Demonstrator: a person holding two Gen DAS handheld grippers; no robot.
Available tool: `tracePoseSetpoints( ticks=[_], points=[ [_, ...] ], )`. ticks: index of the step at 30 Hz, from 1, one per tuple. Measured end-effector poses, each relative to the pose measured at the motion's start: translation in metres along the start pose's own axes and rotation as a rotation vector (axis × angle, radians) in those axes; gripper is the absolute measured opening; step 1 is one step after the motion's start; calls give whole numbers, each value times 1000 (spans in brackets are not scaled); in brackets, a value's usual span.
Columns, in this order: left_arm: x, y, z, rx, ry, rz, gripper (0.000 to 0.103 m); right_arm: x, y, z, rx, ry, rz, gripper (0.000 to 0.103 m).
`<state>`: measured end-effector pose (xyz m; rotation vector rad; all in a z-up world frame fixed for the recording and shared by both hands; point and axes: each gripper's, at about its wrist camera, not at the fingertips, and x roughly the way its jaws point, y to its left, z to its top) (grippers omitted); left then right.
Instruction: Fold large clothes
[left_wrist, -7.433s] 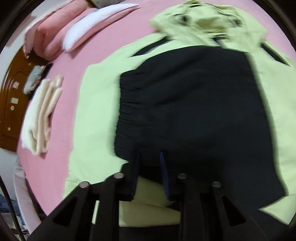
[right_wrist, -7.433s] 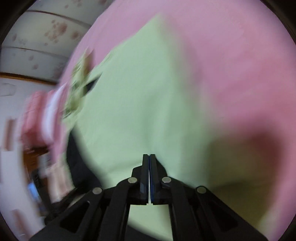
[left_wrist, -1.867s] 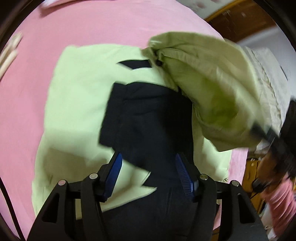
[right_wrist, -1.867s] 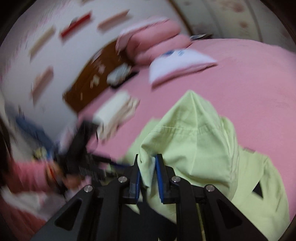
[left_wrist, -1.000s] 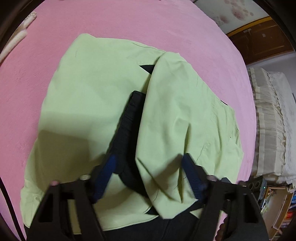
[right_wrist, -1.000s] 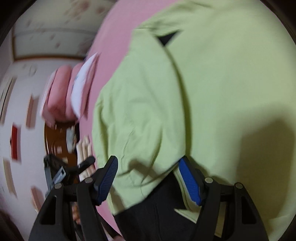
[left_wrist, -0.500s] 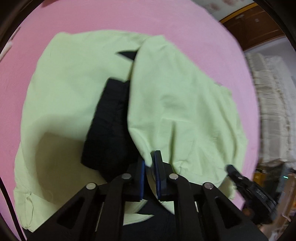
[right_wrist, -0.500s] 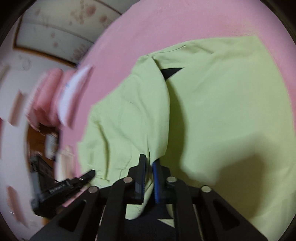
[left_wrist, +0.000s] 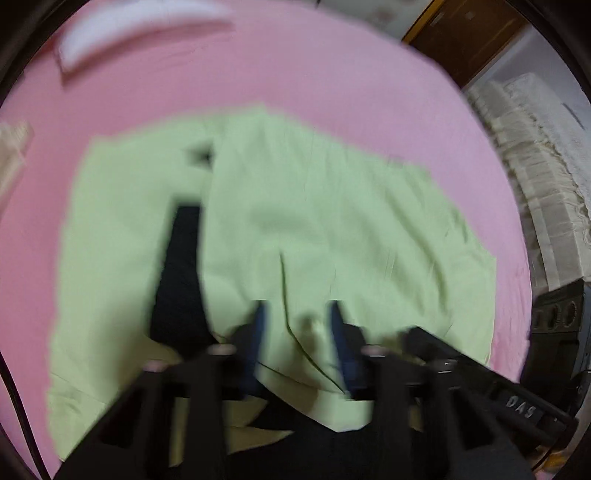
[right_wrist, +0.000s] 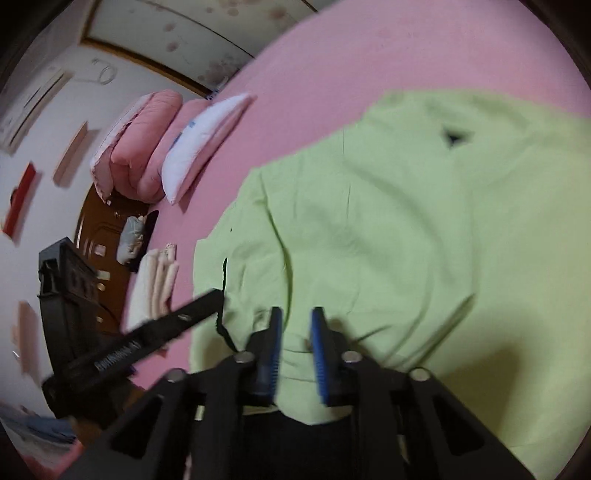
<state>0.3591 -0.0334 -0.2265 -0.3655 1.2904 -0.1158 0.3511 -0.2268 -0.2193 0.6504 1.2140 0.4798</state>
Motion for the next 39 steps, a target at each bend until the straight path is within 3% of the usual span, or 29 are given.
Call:
tracePoseSetpoints(
  ticks=[2, 4, 7, 8, 9, 11, 13, 15, 16, 19, 22, 24, 26, 28, 30, 33, 35, 39],
  points=[
    [22, 11, -3, -74, 87, 5, 16, 23, -9, -1, 93, 61, 3, 6],
    [23, 19, -3, -101, 64, 20, 12, 30, -19, -6, 101, 72, -63, 0],
    [13, 28, -4, -20, -25, 291, 11, 17, -32, -11, 48, 2, -184, 0],
    [12, 35, -4, 0, -23, 307, 9, 5, -38, -11, 24, -29, -291, 0],
    [9, 43, -6, -6, -16, 318, 9, -3, -44, -10, 12, -35, -337, 0],
    [-1, 51, -11, -24, -19, 301, 11, -21, -48, -9, 7, -58, -371, 0],
    [-9, 52, -17, -39, -19, 251, 14, -32, -36, -12, -46, -85, -342, 2],
    [-19, 49, -27, -58, -42, 137, 21, -37, -22, -18, -99, -91, -262, 2],
    [-21, 43, -33, -60, -46, 61, 24, -33, -9, -23, -122, -67, -181, 2],
    [-10, 26, -45, -33, 16, -35, 27, -9, 13, -40, -100, 39, -42, 2],
    [3, 17, -54, 44, 61, -2, 27, 15, 23, -64, -109, 98, -113, 2],
    [5, 12, -65, 109, 58, 99, 27, 21, 19, -77, -106, 92, -217, 2],
    [1, 22, -70, 152, 45, 190, 27, 12, 7, -87, -68, 42, -311, 2],
    [-4, 34, -73, 157, 46, 220, 31, -9, -11, -100, -13, -32, -422, 2],
    [-13, 52, -79, 143, 43, 217, 45, -28, -23, -111, 20, -74, -454, 2],
    [-21, 58, -99, 127, 28, 230, 55, -59, -41, -127, 101, -105, -470, 3],
    [-26, 66, -116, 117, 35, 256, 60, -74, -49, -139, 142, -116, -469, 6],
    [-28, 76, -161, 68, 53, 244, 66, -83, -47, -169, 168, -136, -450, 45]
  ],
)
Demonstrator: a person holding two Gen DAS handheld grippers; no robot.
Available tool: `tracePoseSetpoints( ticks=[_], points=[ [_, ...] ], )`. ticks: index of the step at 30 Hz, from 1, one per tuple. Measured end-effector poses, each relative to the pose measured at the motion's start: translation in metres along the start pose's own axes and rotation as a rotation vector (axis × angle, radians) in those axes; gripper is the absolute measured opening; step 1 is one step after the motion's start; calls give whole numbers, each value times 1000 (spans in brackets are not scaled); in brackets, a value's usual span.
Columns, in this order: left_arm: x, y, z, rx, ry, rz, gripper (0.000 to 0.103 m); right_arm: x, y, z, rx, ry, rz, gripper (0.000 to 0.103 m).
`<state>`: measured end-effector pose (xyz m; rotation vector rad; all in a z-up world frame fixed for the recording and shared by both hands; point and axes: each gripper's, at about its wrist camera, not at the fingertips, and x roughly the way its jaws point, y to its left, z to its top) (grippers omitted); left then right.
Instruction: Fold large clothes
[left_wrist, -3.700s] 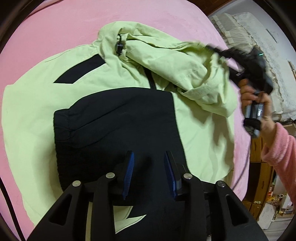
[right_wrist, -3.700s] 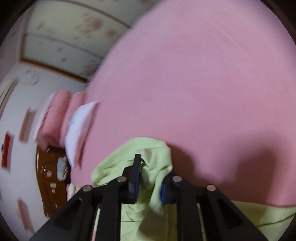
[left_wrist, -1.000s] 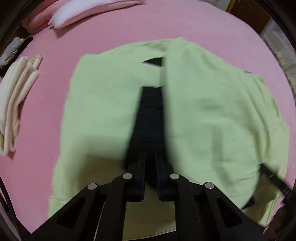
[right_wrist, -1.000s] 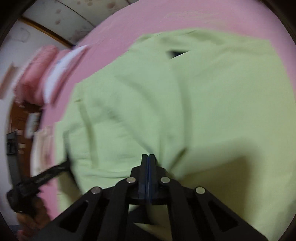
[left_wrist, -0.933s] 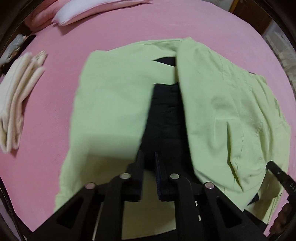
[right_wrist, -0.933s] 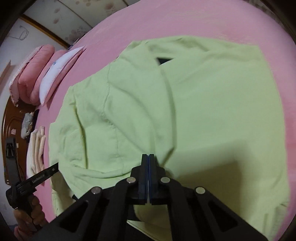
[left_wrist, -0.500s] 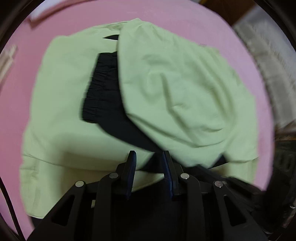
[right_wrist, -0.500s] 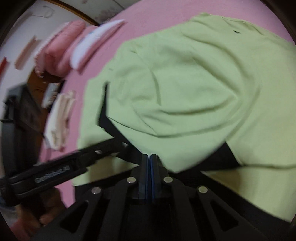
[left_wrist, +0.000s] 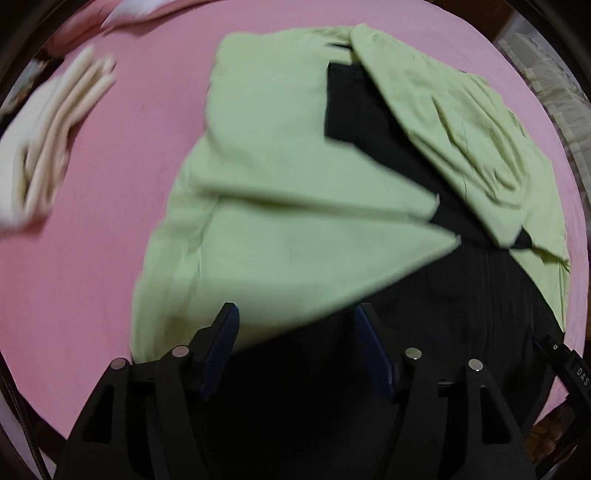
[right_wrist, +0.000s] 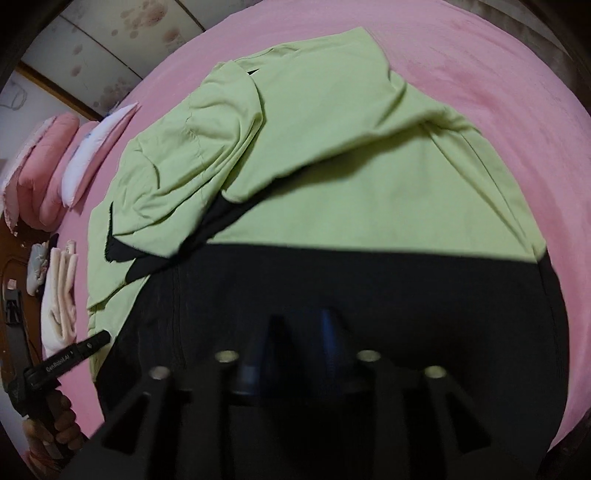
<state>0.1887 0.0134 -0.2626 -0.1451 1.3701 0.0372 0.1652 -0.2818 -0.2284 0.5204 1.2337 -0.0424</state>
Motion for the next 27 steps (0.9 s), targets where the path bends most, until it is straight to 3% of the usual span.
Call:
tracePoseSetpoints(
  ticks=[1, 3, 7, 10, 16, 22, 27],
  points=[
    [1, 0, -13, -8, 2, -3, 67, -3, 0, -10, 6, -7, 14, 52],
    [-1, -2, -35, -16, 2, -7, 68, -4, 5, -25, 0, -12, 11, 56],
    [-8, -15, -91, -13, 2, -4, 70, -13, 7, -56, -19, -18, 18, 57],
    [-18, -19, -128, -19, 0, 16, 73, -31, -1, -83, -9, -8, 72, 62],
    [-39, -23, -212, -84, -24, 16, 75, -81, -32, -131, 47, -82, 85, 68],
    [-38, 8, -258, -179, -36, -11, 76, -111, -68, -167, 52, -128, 77, 71],
    [-32, 30, -281, -237, -150, 22, 76, -118, -112, -192, 203, -198, 113, 71]
  ],
)
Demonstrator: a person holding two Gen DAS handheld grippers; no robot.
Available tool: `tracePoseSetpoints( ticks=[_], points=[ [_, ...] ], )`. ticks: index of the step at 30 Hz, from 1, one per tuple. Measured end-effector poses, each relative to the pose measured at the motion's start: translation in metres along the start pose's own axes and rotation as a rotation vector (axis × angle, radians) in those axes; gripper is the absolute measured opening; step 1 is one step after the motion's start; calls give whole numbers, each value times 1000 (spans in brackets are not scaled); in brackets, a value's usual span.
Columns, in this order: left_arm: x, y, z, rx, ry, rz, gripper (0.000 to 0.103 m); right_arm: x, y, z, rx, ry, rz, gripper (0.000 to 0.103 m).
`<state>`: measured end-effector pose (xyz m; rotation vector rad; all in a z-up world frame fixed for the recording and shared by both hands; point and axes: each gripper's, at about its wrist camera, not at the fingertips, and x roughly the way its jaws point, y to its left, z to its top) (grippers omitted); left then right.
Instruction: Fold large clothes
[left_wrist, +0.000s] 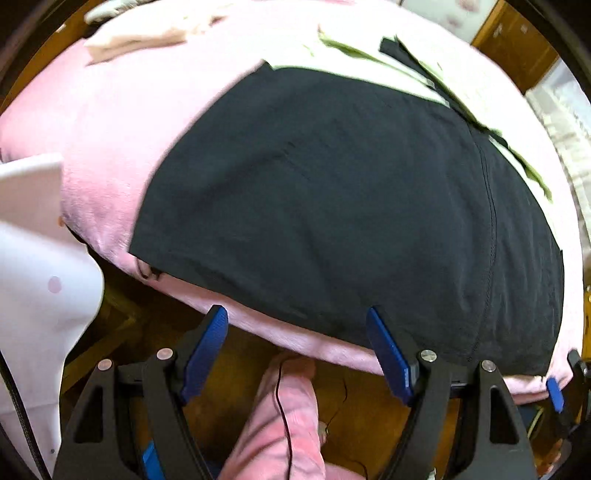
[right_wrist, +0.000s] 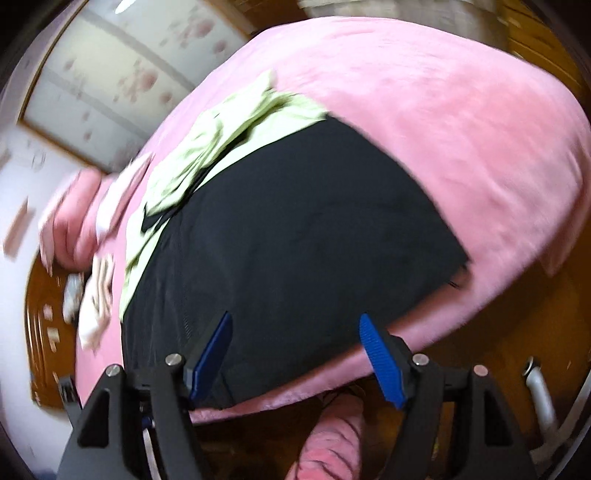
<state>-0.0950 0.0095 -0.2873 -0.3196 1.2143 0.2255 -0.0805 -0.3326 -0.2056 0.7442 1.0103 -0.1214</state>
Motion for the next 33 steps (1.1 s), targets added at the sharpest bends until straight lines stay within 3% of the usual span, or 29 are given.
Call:
tracePoseSetpoints(
  ticks=[4, 8, 13, 19, 20, 21, 23, 25, 27, 33],
  points=[
    [9, 16, -1, -76, -30, 13, 76, -2, -45, -7, 177, -45, 34, 71],
    [10, 42, 2, -168, -32, -13, 76, 2, -80, -7, 313, -89, 5, 71],
    [4, 76, -13, -251, -56, -61, 76, 17, -98, 4, 321, -107, 5, 71],
    [-1, 106, -17, -353, -131, -141, 76, 34, -94, 28, 281, -120, 47, 69],
    [0, 112, -17, -382, -145, -155, 76, 36, -91, 32, 271, -105, 32, 65],
    [2, 116, -17, -409, -156, -162, 76, 39, -88, 36, 255, -89, 14, 52],
    [7, 125, -15, -458, -172, -162, 76, 43, -82, 41, 220, -62, -5, 39],
    [12, 133, -12, -495, -187, -145, 76, 42, -76, 44, 190, -52, 3, 20],
    [17, 142, -9, -536, -208, -136, 76, 38, -67, 45, 148, -58, -4, 14],
    [34, 159, 5, -625, -194, -168, 76, 20, -43, 47, 69, -100, 21, 13]
  ],
)
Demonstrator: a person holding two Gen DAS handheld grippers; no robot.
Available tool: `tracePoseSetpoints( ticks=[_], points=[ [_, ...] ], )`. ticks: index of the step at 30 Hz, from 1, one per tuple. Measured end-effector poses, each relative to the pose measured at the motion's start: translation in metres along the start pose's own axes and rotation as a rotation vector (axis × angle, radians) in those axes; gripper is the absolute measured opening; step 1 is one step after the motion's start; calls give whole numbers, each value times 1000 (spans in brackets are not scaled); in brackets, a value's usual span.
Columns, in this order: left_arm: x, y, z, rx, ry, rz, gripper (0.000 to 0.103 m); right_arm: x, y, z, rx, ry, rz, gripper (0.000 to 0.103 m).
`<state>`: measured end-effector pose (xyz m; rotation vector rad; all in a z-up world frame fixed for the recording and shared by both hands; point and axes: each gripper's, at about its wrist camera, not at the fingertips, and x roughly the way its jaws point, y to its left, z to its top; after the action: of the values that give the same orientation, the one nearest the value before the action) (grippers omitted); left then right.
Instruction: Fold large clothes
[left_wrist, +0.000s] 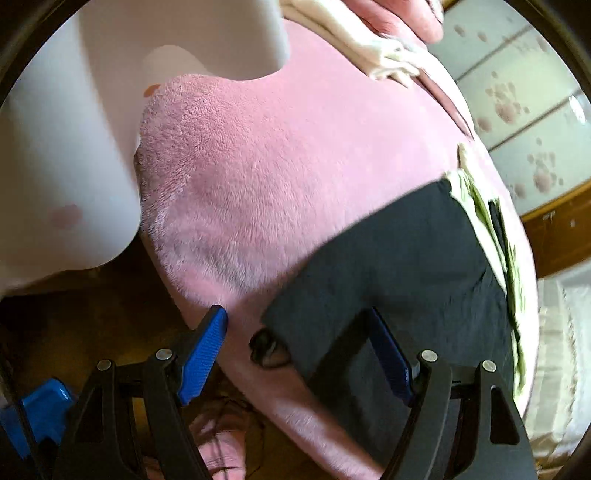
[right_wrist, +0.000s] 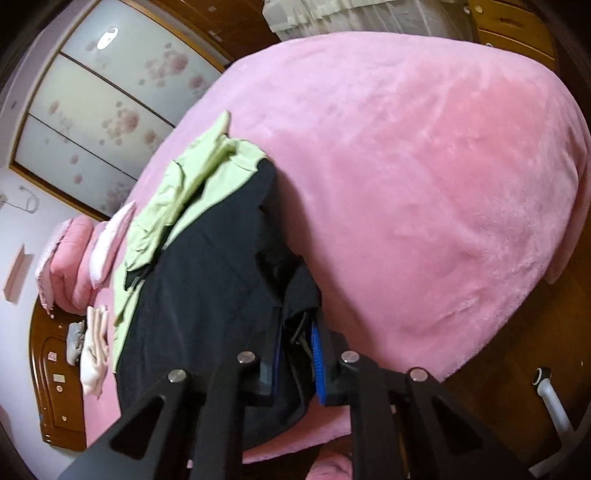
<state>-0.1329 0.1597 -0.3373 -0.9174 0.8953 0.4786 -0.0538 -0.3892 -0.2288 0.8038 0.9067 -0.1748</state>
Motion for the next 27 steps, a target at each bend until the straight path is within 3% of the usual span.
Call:
tracePoseSetpoints(
  ticks=[1, 4, 6, 8, 10, 14, 20, 24, 27],
  points=[
    [2, 1, 1, -14, 4, -7, 76, -1, 1, 2, 4, 3, 11, 13],
    [2, -4, 1, -25, 27, -14, 60, -4, 4, 7, 27, 13, 46, 13],
    [-2, -11, 0, 4, 33, -20, 36, -8, 7, 9, 40, 11, 65, 13],
    [-9, -18, -2, 26, 28, -25, 26, -13, 12, 11, 57, 6, 95, 13],
    [-18, -24, -2, 13, 26, -33, 24, -20, 18, 13, 78, 1, 139, 13],
    [-32, -45, 3, -37, 62, -176, 19, -26, 32, 17, 97, 1, 217, 13],
    [-46, -106, 12, -10, 106, -347, 15, -27, 59, 28, 133, -2, 342, 12],
    [-66, -152, 28, -13, 112, -434, 15, -43, 95, 46, 80, -53, 450, 11],
    [-81, -189, 46, 16, 93, -508, 15, -50, 123, 62, -14, -92, 454, 11]
  ],
)
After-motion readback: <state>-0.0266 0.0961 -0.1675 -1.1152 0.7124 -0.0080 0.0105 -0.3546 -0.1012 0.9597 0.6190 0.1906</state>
